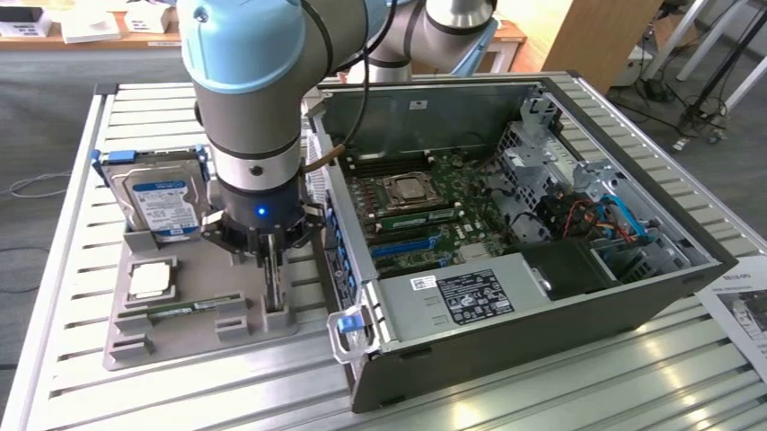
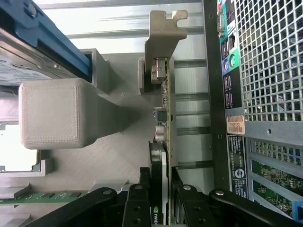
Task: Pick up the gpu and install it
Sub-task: 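Pick up the gpu and move the gpu toward the slot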
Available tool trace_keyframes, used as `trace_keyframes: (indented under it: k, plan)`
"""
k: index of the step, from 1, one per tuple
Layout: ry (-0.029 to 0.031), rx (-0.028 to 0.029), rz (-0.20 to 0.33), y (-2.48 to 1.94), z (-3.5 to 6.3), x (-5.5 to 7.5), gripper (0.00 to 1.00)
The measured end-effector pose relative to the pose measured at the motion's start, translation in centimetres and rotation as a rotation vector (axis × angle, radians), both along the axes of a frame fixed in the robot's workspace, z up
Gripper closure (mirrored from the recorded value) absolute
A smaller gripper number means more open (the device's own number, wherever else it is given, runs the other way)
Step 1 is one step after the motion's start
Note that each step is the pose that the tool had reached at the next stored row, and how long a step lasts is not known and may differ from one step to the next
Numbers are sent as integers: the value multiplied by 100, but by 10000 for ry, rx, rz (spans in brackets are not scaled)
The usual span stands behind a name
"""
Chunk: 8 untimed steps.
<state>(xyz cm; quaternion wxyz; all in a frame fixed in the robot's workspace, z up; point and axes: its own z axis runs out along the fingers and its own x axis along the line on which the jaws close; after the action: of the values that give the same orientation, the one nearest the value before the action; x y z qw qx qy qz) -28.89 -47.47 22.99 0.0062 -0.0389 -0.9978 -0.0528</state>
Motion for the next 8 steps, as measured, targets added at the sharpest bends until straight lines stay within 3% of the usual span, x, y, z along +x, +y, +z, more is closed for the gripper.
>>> trace_keyframes:
  k: [4, 8]
  plan:
    - [0, 145, 0, 0, 93, -5, 73]
    - [-1, 227, 3, 0, 213, -10, 73]
